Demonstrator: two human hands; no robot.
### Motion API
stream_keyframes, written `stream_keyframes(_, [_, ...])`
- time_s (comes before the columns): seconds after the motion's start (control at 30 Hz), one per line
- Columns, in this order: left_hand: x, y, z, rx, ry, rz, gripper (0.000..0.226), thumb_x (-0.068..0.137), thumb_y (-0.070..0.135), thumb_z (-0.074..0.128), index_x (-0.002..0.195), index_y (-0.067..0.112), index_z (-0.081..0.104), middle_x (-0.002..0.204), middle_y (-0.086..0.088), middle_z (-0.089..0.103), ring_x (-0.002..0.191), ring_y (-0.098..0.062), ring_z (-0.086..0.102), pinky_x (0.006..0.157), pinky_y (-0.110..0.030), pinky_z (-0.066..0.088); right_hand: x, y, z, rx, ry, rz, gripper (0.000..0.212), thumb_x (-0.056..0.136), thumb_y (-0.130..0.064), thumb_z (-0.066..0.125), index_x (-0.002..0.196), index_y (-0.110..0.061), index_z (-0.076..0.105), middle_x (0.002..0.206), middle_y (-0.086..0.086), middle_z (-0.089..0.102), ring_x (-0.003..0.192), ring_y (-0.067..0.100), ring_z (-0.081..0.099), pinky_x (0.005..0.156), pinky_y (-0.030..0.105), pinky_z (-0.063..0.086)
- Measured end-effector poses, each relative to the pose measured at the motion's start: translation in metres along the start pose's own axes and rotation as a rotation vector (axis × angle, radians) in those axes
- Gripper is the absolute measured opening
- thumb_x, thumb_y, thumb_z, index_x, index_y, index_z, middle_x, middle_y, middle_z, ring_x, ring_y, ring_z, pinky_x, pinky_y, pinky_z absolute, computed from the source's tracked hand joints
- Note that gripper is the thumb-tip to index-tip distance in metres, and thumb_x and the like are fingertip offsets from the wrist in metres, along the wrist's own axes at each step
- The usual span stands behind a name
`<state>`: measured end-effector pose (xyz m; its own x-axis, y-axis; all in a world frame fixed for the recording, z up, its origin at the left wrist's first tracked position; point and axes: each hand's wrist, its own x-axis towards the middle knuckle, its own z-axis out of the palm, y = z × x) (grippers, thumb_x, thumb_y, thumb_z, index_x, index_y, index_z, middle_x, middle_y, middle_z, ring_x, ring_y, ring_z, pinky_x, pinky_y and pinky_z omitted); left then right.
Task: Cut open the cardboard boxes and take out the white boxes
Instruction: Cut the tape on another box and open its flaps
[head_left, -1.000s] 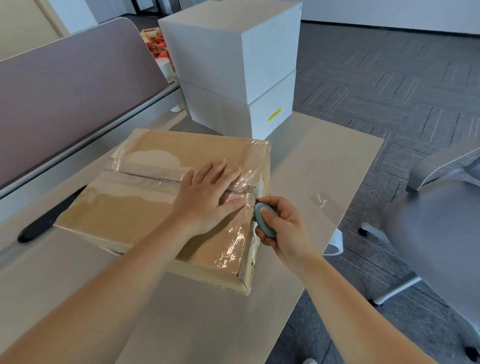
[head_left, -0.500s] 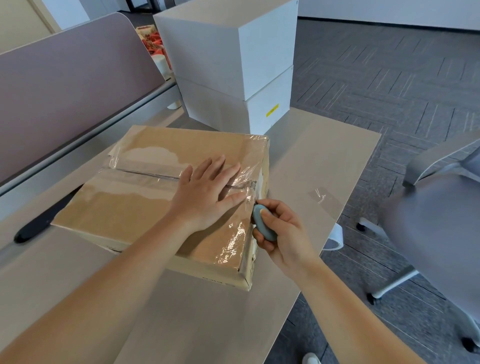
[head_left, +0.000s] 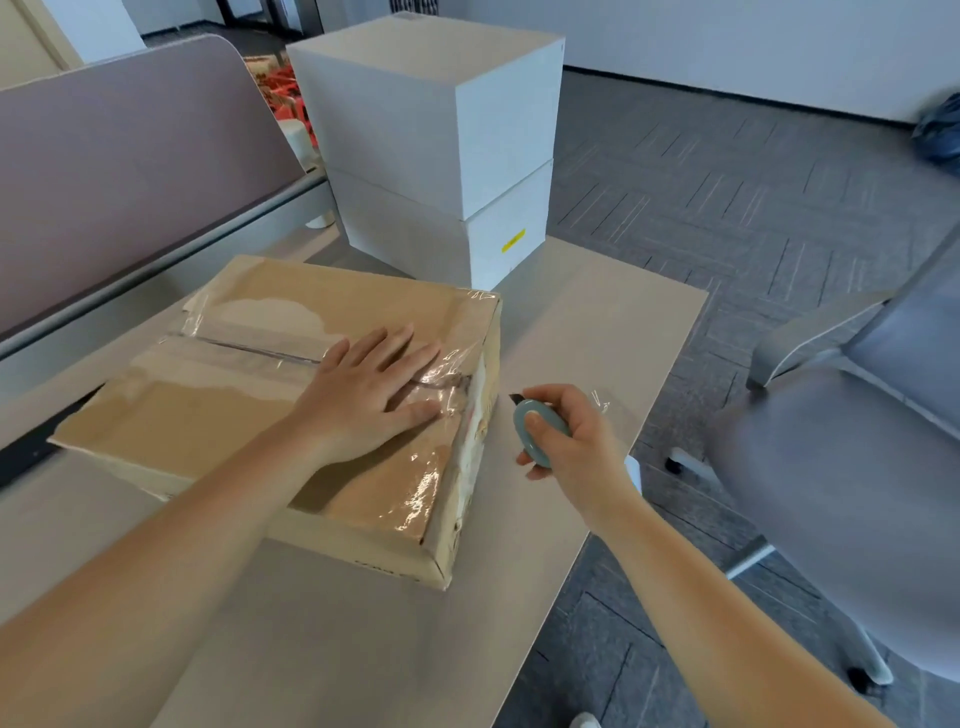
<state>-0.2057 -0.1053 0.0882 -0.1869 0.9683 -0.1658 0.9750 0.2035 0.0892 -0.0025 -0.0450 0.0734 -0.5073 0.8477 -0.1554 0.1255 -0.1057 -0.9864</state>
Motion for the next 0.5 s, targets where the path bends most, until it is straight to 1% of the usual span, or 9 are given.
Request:
stream_keyframes(0.03, [-0.002,-0.001,-0.001,-0.014,-0.005,-0.006,0.115,0.040,0.093,-0.018,0.143,0.045,-0.003,0.156,0.012,-0.008,0.143,-0.010,-0.008,0.114,-0.036,-0.005,0.006,-0.003,-0.007,-0.045,0.031,-0.024,0.019,0.093,-0.005,0.046,0.093,-0.024,0.049,0.083,-0.010,0.055,0.064,0.007,0.057,0.053,0.017,0.050])
stream_keyframes(0.07, [-0.003,0.001,-0.003,-0.040,-0.011,-0.021,0.117,0.039,0.094,-0.016,0.144,0.044,0.001,0.156,0.012,-0.005,0.144,-0.010,-0.007,0.114,-0.035,-0.005,0.013,-0.005,-0.015,-0.100,0.061,-0.050,0.018,0.093,-0.008,0.048,0.096,-0.026,0.048,0.085,-0.012,0.053,0.074,0.010,0.055,0.061,0.020,0.051])
stream_keyframes(0.13, [-0.001,0.009,-0.011,-0.119,-0.007,-0.068,0.113,0.045,0.090,0.000,0.145,0.039,0.017,0.156,0.008,0.008,0.143,-0.012,0.003,0.114,-0.035,0.002,0.030,-0.011,-0.032,-0.190,0.112,-0.088,0.017,0.092,-0.012,0.052,0.100,-0.026,0.046,0.086,-0.010,0.052,0.083,0.013,0.052,0.071,0.026,0.048])
stream_keyframes(0.17, [0.002,0.016,-0.017,-0.149,0.014,-0.087,0.109,0.049,0.084,0.005,0.143,0.035,0.026,0.153,0.005,0.021,0.141,-0.015,0.013,0.112,-0.035,0.010,0.040,-0.016,-0.040,-0.192,0.127,-0.100,0.017,0.091,-0.012,0.053,0.101,-0.023,0.045,0.085,-0.008,0.052,0.083,0.014,0.051,0.070,0.024,0.045])
stream_keyframes(0.2, [0.006,0.025,-0.021,-0.165,0.045,-0.102,0.106,0.051,0.081,0.007,0.139,0.029,0.035,0.143,0.002,0.035,0.135,-0.018,0.024,0.106,-0.033,0.018,0.051,-0.020,-0.049,-0.180,0.132,-0.107,0.016,0.090,-0.010,0.054,0.100,-0.020,0.045,0.083,-0.007,0.051,0.083,0.015,0.051,0.067,0.023,0.044])
stream_keyframes(0.23, [0.010,0.035,-0.026,-0.176,0.074,-0.116,0.104,0.053,0.079,0.009,0.134,0.024,0.042,0.131,0.002,0.043,0.127,-0.019,0.032,0.099,-0.032,0.023,0.062,-0.023,-0.058,-0.178,0.126,-0.111,0.015,0.089,-0.009,0.055,0.098,-0.017,0.046,0.081,-0.008,0.051,0.083,0.015,0.050,0.066,0.023,0.043])
stream_keyframes(0.27, [0.015,0.046,-0.029,-0.190,0.100,-0.135,0.101,0.055,0.078,0.012,0.132,0.021,0.044,0.127,0.002,0.045,0.125,-0.020,0.035,0.097,-0.031,0.025,0.072,-0.027,-0.066,-0.192,0.108,-0.113,0.014,0.088,-0.007,0.057,0.096,-0.015,0.047,0.079,-0.008,0.051,0.082,0.016,0.050,0.067,0.025,0.042])
stream_keyframes(0.37, [0.033,0.085,-0.035,-0.211,0.151,-0.173,0.084,0.072,0.067,0.027,0.142,0.023,0.031,0.146,0.002,0.031,0.135,-0.016,0.023,0.107,-0.028,0.016,0.100,-0.030,-0.087,-0.262,-0.017,-0.102,0.016,0.084,-0.005,0.062,0.093,-0.012,0.052,0.080,-0.003,0.053,0.077,0.014,0.050,0.062,0.019,0.041])
stream_keyframes(0.5, [0.049,0.136,-0.021,-0.104,0.189,-0.234,0.070,0.090,0.060,0.034,0.148,0.024,0.016,0.156,0.003,0.010,0.143,-0.013,0.003,0.109,-0.025,-0.001,0.132,-0.020,-0.107,-0.381,-0.207,-0.070,0.015,0.080,-0.002,0.065,0.089,-0.009,0.054,0.074,-0.003,0.053,0.068,0.011,0.049,0.057,0.016,0.039])
